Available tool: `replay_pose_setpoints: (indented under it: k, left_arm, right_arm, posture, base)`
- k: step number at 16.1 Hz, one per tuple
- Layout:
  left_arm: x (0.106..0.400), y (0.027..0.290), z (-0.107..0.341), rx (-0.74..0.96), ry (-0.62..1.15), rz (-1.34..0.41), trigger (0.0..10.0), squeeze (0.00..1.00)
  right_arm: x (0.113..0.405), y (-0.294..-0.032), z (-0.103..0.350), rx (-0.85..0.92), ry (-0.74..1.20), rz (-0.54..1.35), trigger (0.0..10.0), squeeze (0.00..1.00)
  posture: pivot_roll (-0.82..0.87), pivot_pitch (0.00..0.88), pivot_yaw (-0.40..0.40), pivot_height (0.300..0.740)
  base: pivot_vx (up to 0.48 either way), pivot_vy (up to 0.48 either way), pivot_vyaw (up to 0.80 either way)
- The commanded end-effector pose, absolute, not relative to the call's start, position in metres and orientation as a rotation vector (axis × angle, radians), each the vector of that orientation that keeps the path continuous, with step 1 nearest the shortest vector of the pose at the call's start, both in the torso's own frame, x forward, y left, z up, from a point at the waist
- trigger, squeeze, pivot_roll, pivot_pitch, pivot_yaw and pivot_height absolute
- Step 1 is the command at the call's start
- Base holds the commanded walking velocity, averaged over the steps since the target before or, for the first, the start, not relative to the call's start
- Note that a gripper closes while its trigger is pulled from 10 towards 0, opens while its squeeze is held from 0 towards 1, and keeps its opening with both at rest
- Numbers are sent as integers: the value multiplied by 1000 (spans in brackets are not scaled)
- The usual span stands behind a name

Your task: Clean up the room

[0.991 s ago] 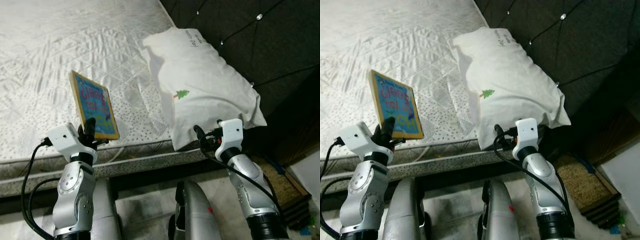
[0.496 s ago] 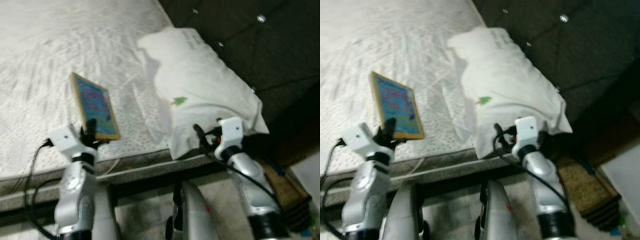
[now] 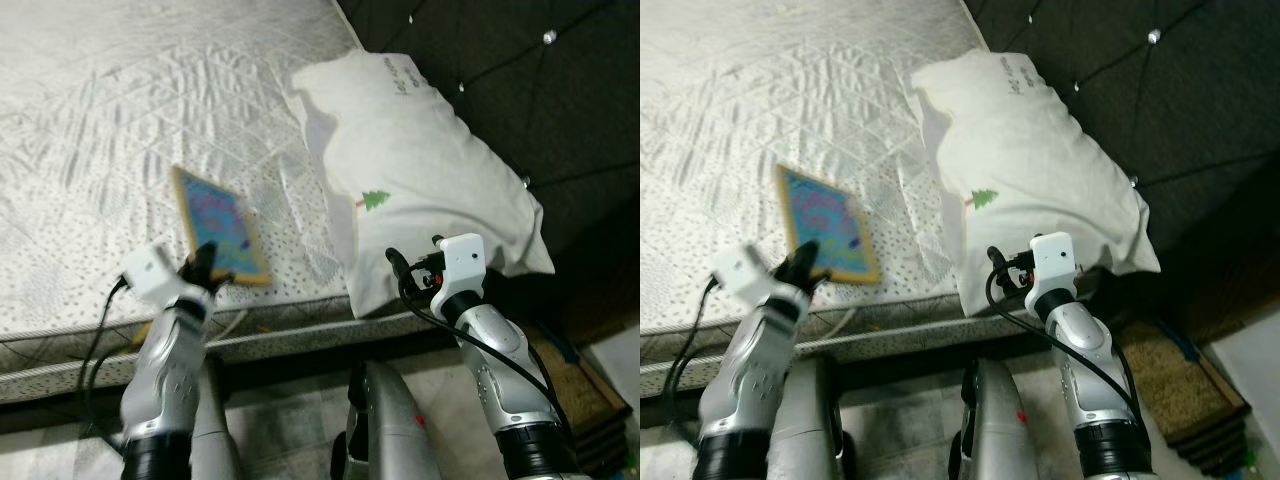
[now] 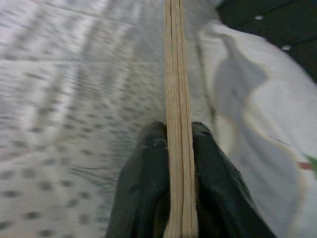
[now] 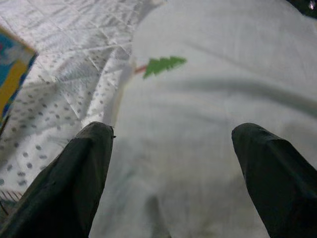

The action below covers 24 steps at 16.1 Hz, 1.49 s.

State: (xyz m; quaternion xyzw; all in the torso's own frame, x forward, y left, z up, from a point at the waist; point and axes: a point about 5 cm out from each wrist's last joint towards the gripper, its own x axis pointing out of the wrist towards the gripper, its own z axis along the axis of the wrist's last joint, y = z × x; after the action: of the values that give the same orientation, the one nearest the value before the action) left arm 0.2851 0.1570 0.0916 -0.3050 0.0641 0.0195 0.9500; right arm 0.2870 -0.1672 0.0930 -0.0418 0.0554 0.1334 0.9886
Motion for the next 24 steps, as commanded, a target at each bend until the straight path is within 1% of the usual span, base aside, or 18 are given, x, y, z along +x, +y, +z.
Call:
replay_pose_setpoints:
  k: [1, 3, 4, 9, 12, 14, 19, 21, 22, 23, 24]
  left_arm:
    - [288, 124, 90, -764, 157, -27, 10000, 0]
    - [297, 121, 83, -766, 199, -41, 10000, 0]
    - [300, 121, 81, -770, 207, -26, 10000, 0]
    - [325, 115, 89, -926, 197, -63, 10000, 0]
    - [335, 107, 86, -974, 250, -79, 10000, 0]
    - [340, 104, 87, -972, 256, -104, 10000, 0]
    - [351, 118, 83, -923, 286, -102, 10000, 0]
    - [351, 120, 80, -888, 334, -104, 10000, 0]
    - [352, 125, 80, -868, 333, -91, 10000, 43]
    - [353, 130, 80, -881, 317, -78, 10000, 1000]
    - [354, 137, 81, -880, 309, -65, 10000, 1000]
  right_arm:
    - [284, -172, 94, -95, 115, 260, 10000, 0]
    - [279, -175, 98, -88, 104, 259, 10000, 0]
    - [277, -176, 98, -91, 106, 260, 10000, 0]
    - [273, -179, 103, -120, 104, 262, 10000, 0]
    - [268, -176, 110, -129, 92, 269, 10000, 0]
    - [263, -179, 109, -139, 96, 268, 10000, 0]
    - [262, -180, 109, -141, 108, 260, 10000, 0]
    - [263, -180, 109, -143, 108, 259, 10000, 0]
    - [263, -180, 109, -144, 109, 258, 10000, 0]
    - [263, -180, 109, -145, 109, 258, 10000, 0]
    - [263, -180, 109, -145, 110, 257, 10000, 0]
  posture:
    - [-70, 108, -101, 527]
    - [-95, 117, -98, 513]
    - [-103, 122, -98, 513]
    - [-148, 166, -100, 513]
    - [-169, 183, -88, 513]
    - [-176, 185, -85, 513]
    - [-181, 182, -89, 513]
    - [-181, 180, -90, 513]
    - [-180, 178, -90, 513]
    - [-179, 176, -90, 513]
    - [-177, 174, -91, 513]
  base:
    - [0, 0, 0]
    - [0, 0, 0]
    - [0, 0, 0]
    - [0, 0, 0]
    - [0, 0, 0]
    - [0, 0, 0]
    - [0, 0, 0]
    - [0, 0, 0]
    - [0, 0, 0]
    - [0, 0, 0]
    - [0, 0, 0]
